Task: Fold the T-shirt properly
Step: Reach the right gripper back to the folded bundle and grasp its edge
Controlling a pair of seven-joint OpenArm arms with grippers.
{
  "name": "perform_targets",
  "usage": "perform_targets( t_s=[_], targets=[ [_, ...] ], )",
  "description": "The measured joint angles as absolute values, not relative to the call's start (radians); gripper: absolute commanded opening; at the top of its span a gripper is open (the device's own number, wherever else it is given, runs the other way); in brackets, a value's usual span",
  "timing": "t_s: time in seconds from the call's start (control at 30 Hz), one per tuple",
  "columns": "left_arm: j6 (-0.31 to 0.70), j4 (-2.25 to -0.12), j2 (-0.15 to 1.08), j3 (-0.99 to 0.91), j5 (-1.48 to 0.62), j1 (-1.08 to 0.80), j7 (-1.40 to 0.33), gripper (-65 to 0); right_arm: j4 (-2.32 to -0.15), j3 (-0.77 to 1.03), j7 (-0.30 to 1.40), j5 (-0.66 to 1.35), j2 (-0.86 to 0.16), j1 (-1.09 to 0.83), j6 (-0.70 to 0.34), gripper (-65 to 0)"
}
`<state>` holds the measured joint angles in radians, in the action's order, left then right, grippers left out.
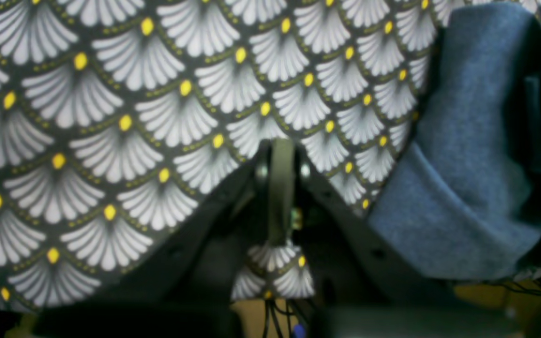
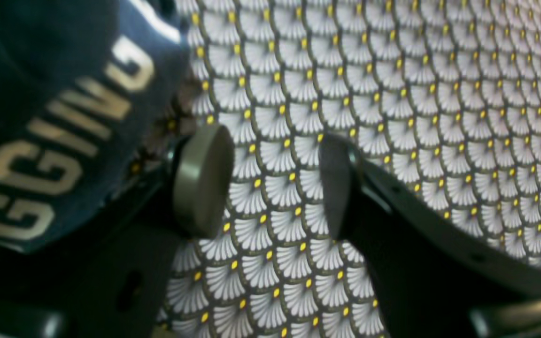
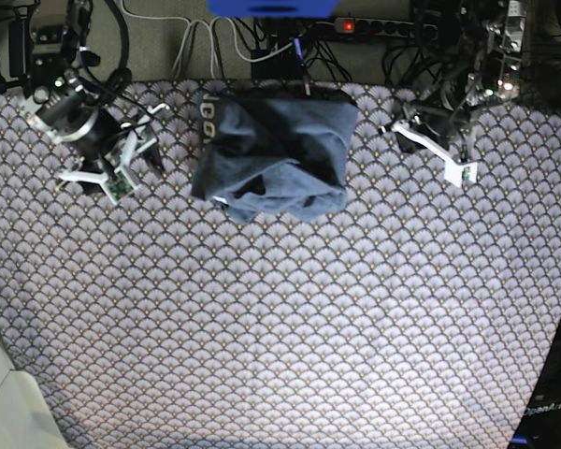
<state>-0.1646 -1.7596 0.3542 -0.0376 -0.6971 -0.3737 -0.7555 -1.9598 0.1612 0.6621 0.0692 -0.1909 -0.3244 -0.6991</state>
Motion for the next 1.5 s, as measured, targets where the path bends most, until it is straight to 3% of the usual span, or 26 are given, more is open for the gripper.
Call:
perform_targets(
  t_s=[0.17, 0.57, 0.93, 1.2, 1.37, 1.5],
  targets=[
    [-0.165, -1.760, 0.354, -0.038, -0.697, -0.373, -0.755, -64.7, -1.960, 0.149, 0.663, 0.075, -0.183, -0.365, -0.699, -31.3],
    [-0.165, -1.760, 0.354, -0.038, -0.697, -0.377, -0.755, -64.7, -1.964, -0.102, 0.660, 0.077, -0.165, -0.360, -0.699, -31.7],
    [-0.165, -1.760, 0.354, -0.038, -0.697, -0.377, -0.756, -64.7, -1.969, -0.160, 0.519, 0.075, -0.172, -0.380, -0.699, -31.7],
    [-0.165, -1.760, 0.354, -0.038, -0.697, -0.373, -0.756, -64.7, -1.969, -0.353, 0.513, 0.069, -0.250, -0.376, -0.699, -31.7],
    [-0.165, -1.760, 0.355, -0.038, -0.697, -0.373, -0.756, -64.7, -1.967, -0.349, 0.515, 0.071, -0.276, -0.374, -0.699, -31.7],
    [-0.165, -1.760, 0.362, -0.038, -0.697, -0.374, -0.760, -64.7, -1.969, -0.241, 0.517, 0.060, -0.292, -0.376, -0.698, -31.4]
  ],
)
